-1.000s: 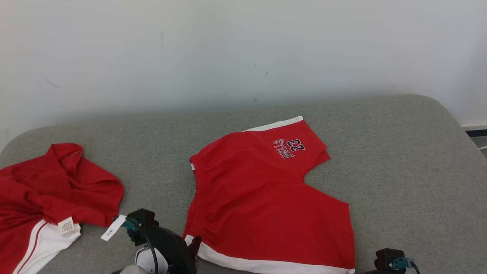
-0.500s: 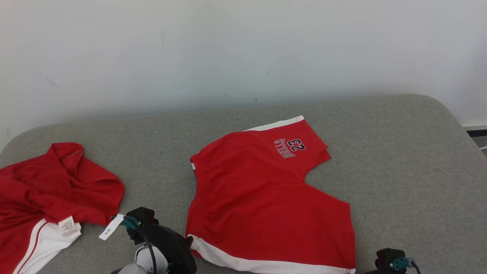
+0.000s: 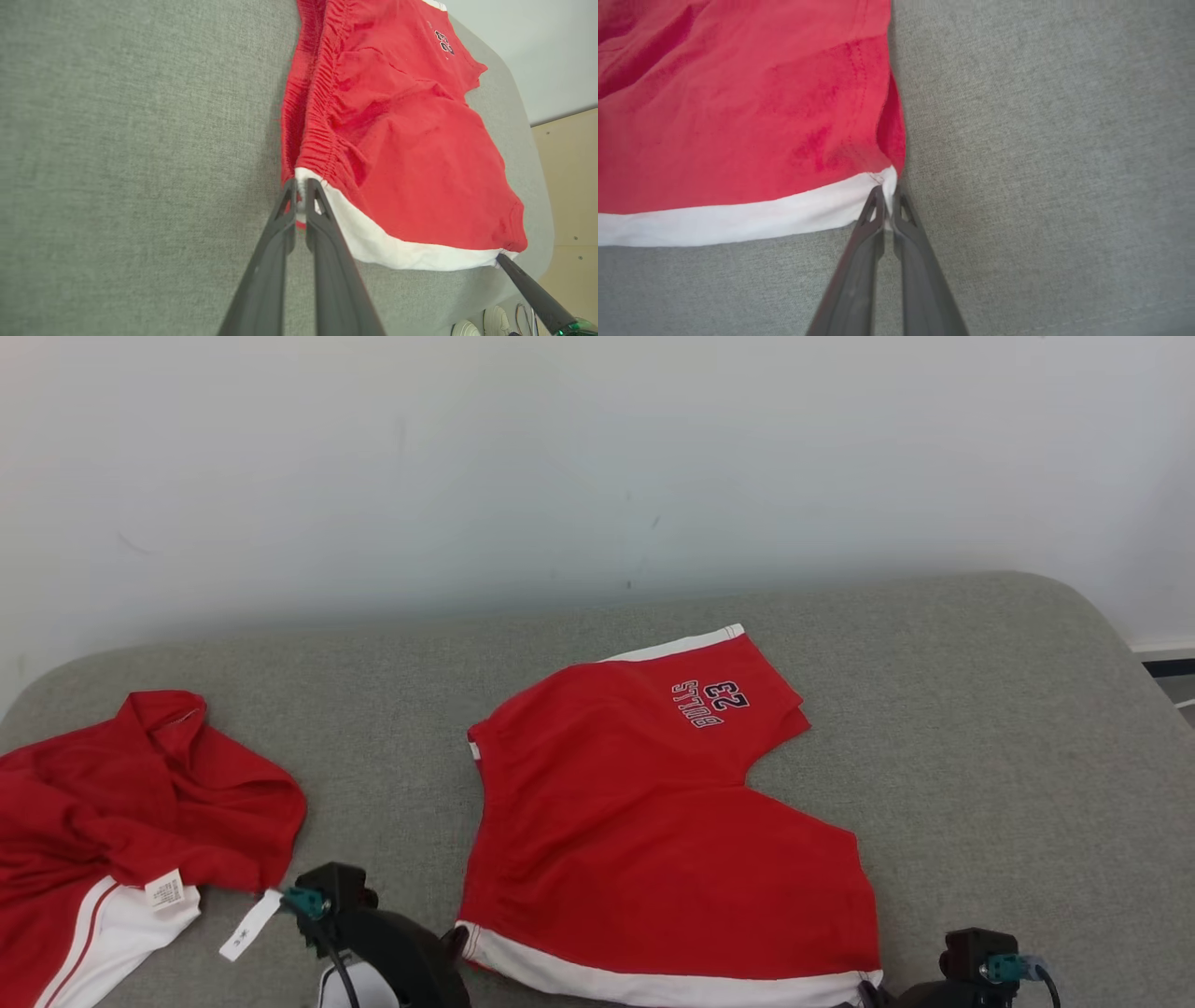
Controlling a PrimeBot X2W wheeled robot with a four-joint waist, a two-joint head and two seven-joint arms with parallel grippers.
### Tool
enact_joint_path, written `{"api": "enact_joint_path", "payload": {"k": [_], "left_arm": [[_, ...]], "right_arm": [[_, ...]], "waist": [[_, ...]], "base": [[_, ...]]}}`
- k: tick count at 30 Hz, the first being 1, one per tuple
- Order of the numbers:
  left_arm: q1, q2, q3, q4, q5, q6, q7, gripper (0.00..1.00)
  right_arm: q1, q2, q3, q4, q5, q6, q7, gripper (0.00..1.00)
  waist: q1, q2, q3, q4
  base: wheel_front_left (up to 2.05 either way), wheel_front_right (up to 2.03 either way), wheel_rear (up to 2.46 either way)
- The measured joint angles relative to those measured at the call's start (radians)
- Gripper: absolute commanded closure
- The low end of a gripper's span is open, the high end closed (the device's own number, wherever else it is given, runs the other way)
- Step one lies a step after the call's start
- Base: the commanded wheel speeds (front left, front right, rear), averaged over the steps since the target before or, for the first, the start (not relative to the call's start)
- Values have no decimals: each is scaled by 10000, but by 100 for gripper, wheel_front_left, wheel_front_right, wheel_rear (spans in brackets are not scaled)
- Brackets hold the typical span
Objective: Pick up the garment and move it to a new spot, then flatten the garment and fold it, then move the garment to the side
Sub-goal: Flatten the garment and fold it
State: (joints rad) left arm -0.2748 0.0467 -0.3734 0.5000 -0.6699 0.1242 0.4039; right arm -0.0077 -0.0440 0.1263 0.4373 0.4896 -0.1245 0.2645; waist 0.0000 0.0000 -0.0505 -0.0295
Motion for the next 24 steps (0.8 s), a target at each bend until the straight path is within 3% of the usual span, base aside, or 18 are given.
{"api": "enact_joint_path", "payload": {"k": [16,24], "left_arm": [[2741,763,42,-2288,-69,-2,-130,100],[3470,527,385,-3670,-303,-2,-456,100]], "right_arm": [[2099,-736,-274,-2063,-330,2,894,100],[2302,-1239,-690,-3969,-600,2,1131,100]], "waist": [[-2,0,-232,25],[-2,0,-241,-1]], "base": [[0,0,0],[0,0,0]]}}
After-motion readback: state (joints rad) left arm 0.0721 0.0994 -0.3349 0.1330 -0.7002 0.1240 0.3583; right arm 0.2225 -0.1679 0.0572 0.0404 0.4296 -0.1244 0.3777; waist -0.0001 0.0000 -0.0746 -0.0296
